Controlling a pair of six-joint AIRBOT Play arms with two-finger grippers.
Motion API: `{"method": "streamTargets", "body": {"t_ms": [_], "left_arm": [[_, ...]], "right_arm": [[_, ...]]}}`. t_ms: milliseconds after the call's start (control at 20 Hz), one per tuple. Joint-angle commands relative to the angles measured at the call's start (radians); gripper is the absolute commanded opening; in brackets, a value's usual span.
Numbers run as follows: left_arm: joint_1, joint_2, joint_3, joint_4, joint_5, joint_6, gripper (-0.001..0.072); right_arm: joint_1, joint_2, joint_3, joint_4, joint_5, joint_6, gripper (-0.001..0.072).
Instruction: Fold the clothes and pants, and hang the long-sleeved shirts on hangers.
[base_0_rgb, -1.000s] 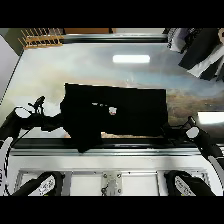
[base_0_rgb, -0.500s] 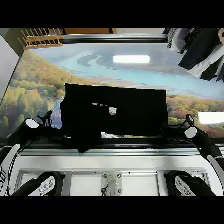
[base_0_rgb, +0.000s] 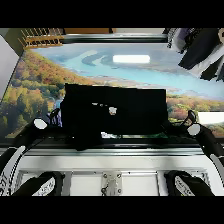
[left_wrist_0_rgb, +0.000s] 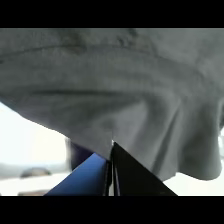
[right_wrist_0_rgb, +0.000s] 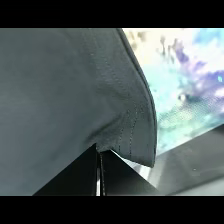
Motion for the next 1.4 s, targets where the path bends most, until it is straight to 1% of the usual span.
{"method": "streamTargets", "body": {"t_ms": [0,150,200,300,400,500,600,750,850,1100,1250,1350], "left_arm": [[0.055,0.129,0.036,0.116,-0.185,-0.005,0.0012],[0.093,0.262,0.033,0.107,-0.361,0.002,0.0012],[0.087,0.297,0.033,0.108,-0.389,0.002,0.0012],[0.057,0.346,0.033,0.108,-0.398,-0.010,0.0012],[0.009,0.336,0.057,0.111,-0.403,-0.011,0.0012],[-0.021,0.263,0.129,0.119,-0.404,-0.008,0.0012],[-0.025,0.165,0.223,0.119,-0.373,-0.005,0.0011],[-0.024,-0.011,0.392,0.119,-0.350,0.041,0.0012],[-0.025,-0.126,0.497,0.119,-0.351,0.055,0.0012],[-0.025,-0.383,0.734,0.110,-0.352,0.062,0.0012],[-0.025,-0.500,0.850,0.110,-0.359,0.062,0.0012],[-0.025,-0.570,0.926,0.110,-0.376,0.062,0.0012]], "right_arm": [[-0.045,0.057,0.101,-0.154,0.265,-0.086,0.0010],[-0.108,0.092,0.150,-0.173,0.475,-0.194,0.0010],[-0.122,0.092,0.163,-0.173,0.518,-0.212,0.0010],[-0.127,0.082,0.192,-0.176,0.564,-0.230,0.0010],[-0.126,0.055,0.236,-0.175,0.569,-0.229,0.0010],[-0.125,0.010,0.289,-0.171,0.570,-0.226,0.0010],[-0.119,-0.051,0.353,-0.172,0.569,-0.226,0.0010],[-0.091,-0.180,0.464,-0.172,0.569,-0.226,0.0010],[-0.068,-0.274,0.543,-0.172,0.568,-0.226,0.0010],[-0.031,-0.492,0.753,-0.171,0.561,-0.218,0.0010],[-0.024,-0.581,0.842,-0.168,0.534,-0.204,0.0011],[-0.024,-0.611,0.868,-0.157,0.491,-0.196,0.0011]]}}
